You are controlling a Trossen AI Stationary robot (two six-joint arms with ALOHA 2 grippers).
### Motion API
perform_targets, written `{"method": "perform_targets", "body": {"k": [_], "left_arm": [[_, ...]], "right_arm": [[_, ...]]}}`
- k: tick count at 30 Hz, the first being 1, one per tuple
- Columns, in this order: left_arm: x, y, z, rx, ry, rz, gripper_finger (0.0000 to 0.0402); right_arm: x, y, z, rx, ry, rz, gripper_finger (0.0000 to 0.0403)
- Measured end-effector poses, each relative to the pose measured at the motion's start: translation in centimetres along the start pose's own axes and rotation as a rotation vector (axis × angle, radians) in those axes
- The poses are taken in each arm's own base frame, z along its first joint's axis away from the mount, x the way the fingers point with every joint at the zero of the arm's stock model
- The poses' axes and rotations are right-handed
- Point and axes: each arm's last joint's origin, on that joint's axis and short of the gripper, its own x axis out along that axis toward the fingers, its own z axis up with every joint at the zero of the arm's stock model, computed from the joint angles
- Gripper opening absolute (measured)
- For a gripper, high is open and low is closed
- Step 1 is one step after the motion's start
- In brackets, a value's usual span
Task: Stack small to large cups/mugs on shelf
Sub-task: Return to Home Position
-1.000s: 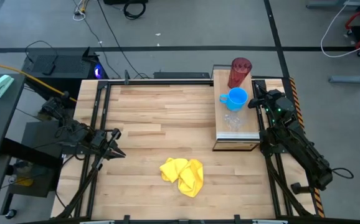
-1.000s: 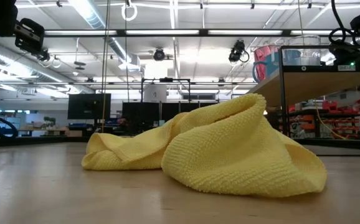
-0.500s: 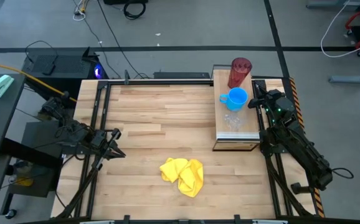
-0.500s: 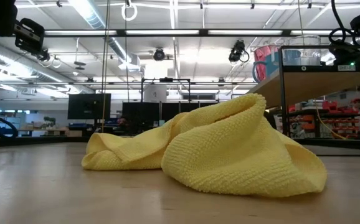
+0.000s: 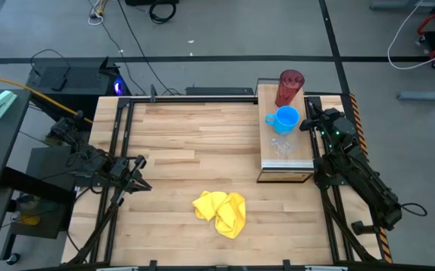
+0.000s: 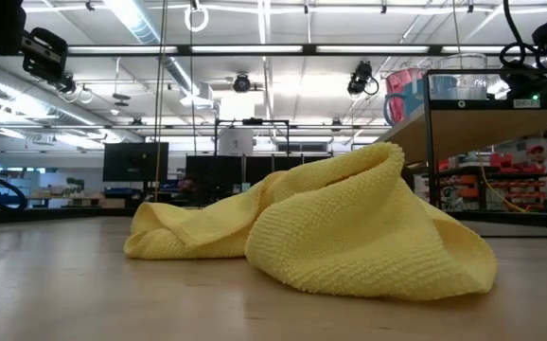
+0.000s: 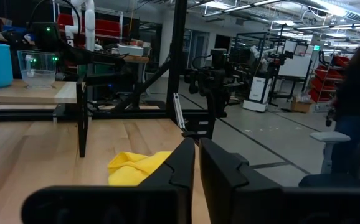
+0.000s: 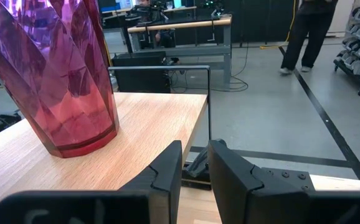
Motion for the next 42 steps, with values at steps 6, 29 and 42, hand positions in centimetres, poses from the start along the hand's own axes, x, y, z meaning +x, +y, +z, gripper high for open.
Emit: {"method": "perform_targets", "body": {"k": [6, 29, 42], "left_arm": [[0.0, 0.0, 0.0, 0.0, 0.0, 0.0, 0.0029], [0.0, 0.0, 0.0, 0.0, 0.0, 0.0, 0.003], [0.0, 0.0, 0.0, 0.0, 0.0, 0.0, 0.0038]], "right_arm": [[0.0, 0.0, 0.0, 0.0, 0.0, 0.0, 0.0085], [0.0, 0.0, 0.0, 0.0, 0.0, 0.0, 0.0085], [0.0, 0.0, 0.0, 0.0, 0.0, 0.0, 0.0085]]}}
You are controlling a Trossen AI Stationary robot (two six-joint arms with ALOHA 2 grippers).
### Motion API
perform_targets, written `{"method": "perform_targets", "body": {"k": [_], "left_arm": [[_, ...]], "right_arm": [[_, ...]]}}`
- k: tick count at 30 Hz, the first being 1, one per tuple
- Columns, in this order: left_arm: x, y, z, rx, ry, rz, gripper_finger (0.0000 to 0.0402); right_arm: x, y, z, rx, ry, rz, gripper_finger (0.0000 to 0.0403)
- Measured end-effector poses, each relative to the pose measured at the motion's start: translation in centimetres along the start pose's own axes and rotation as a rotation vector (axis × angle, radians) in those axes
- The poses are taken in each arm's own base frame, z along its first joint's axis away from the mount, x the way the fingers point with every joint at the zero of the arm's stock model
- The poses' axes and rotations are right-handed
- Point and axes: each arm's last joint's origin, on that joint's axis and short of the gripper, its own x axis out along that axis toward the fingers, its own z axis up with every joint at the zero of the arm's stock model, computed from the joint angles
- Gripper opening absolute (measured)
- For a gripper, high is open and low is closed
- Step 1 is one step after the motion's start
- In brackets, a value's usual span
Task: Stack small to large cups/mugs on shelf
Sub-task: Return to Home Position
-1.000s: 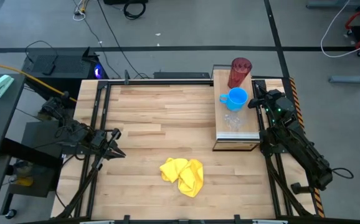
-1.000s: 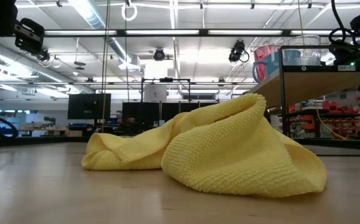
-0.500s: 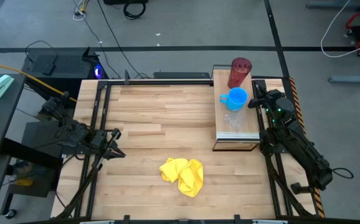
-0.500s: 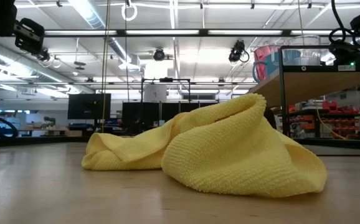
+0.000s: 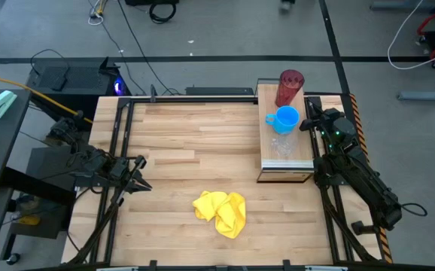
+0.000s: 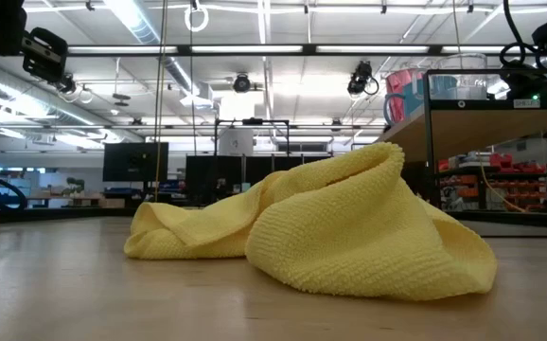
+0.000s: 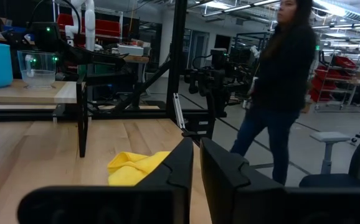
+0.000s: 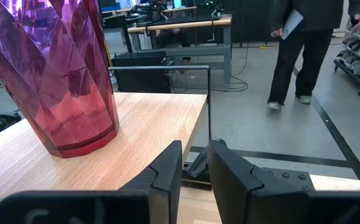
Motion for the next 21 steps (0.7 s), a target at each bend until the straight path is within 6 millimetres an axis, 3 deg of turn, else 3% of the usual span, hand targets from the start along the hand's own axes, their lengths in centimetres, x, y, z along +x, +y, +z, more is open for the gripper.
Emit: {"method": "perform_targets", "body": {"k": [21], "left_arm": [[0.0, 0.0, 0.0, 0.0, 0.0, 0.0, 0.0038]], "right_arm": [[0.0, 0.0, 0.0, 0.0, 0.0, 0.0, 0.0085]]}}
